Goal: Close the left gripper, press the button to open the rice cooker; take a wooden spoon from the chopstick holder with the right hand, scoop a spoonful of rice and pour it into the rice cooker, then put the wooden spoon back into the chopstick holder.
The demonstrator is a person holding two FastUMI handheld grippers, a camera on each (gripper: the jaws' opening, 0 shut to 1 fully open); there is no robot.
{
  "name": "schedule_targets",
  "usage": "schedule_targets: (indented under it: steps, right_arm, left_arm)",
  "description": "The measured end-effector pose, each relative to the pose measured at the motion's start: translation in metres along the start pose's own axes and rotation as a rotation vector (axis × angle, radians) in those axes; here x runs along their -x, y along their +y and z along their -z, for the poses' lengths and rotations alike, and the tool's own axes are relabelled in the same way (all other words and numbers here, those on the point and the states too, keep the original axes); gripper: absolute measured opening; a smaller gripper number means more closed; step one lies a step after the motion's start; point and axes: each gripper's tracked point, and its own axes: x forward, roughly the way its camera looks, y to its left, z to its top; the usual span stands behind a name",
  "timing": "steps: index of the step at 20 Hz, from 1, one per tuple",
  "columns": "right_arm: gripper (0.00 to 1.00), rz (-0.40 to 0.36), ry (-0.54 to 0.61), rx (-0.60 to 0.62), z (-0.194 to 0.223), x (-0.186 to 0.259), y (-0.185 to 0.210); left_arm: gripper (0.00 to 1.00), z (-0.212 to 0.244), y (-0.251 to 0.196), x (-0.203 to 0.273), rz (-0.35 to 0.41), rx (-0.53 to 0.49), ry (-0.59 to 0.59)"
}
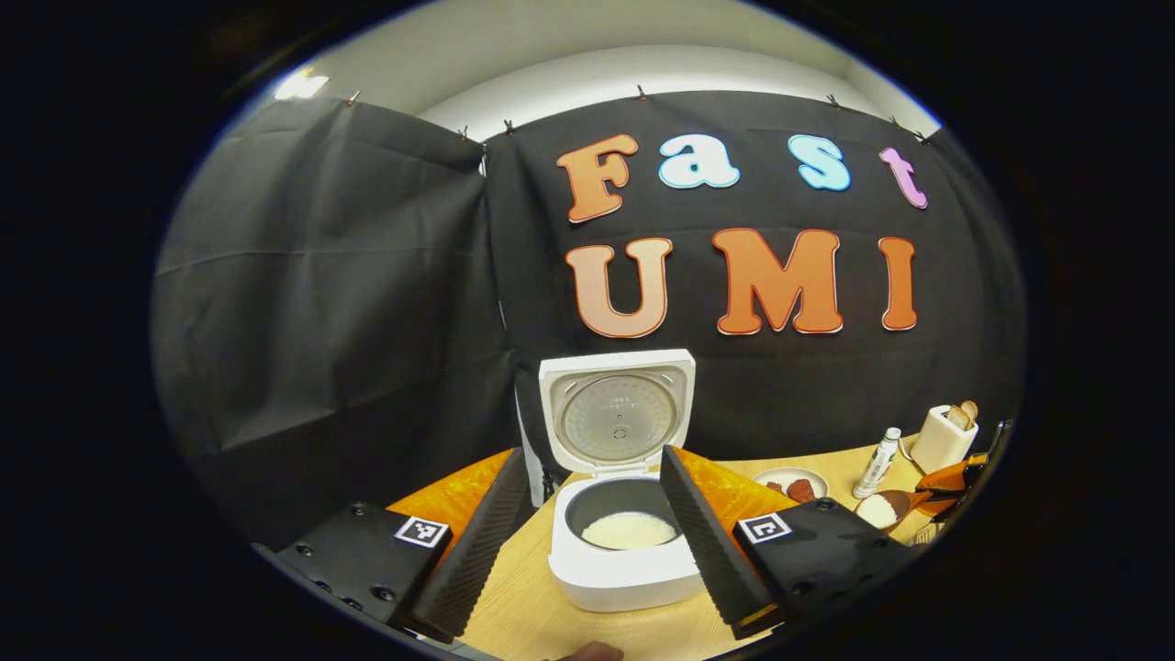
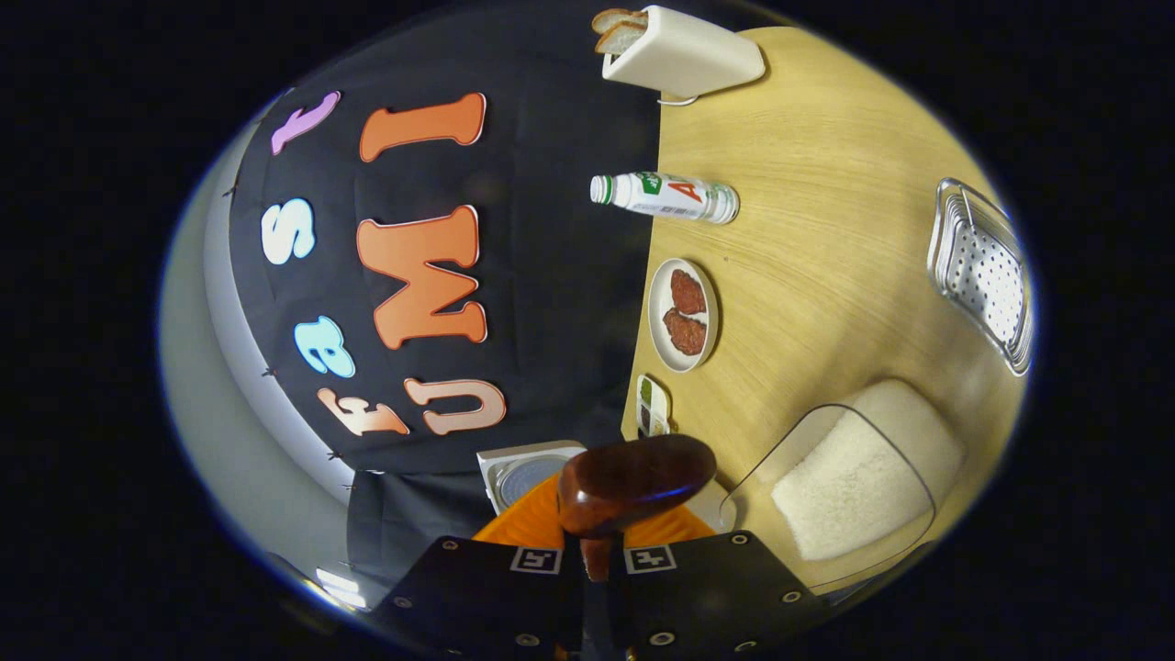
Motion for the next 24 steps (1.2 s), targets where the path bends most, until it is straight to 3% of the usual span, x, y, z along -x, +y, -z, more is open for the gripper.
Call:
schedule_targets:
  steps: [1, 2, 6, 7, 11, 17, 24]
  right_arm:
    - [0.10, -0.009, 0.015, -0.021, 0.005, -0.008, 0.006]
    - [0.10, -0.019, 0.028, -0.037, 0.011, -0.014, 0.012]
    - [0.11, -0.034, 0.081, -0.033, 0.034, -0.041, 0.030]
    - [0.11, -0.039, 0.096, -0.033, 0.040, -0.049, 0.035]
    - [0.11, -0.054, 0.130, -0.016, 0.065, -0.080, 0.055]
    - [0.10, -0.060, 0.147, 0.023, 0.094, -0.130, 0.082]
    - [0.10, 0.055, 0.128, 0.128, 0.120, -0.195, 0.066]
  left_arm:
    - [0.99, 0.001, 0.006, 0.001, -0.011, 0.007, 0.000]
    - [0.95, 0.001, 0.013, 0.000, -0.025, 0.013, 0.000]
    - [0.99, 0.005, 0.042, 0.004, -0.079, 0.020, -0.006]
    - [0.95, 0.004, 0.050, 0.003, -0.094, 0.018, -0.010]
    - [0.99, 0.004, 0.075, -0.001, -0.152, 0.011, -0.026]
    - [1.00, 0.011, 0.097, 0.001, -0.162, -0.025, -0.032]
    - [1.00, 0.032, 0.138, -0.006, -0.212, -0.014, 0.000]
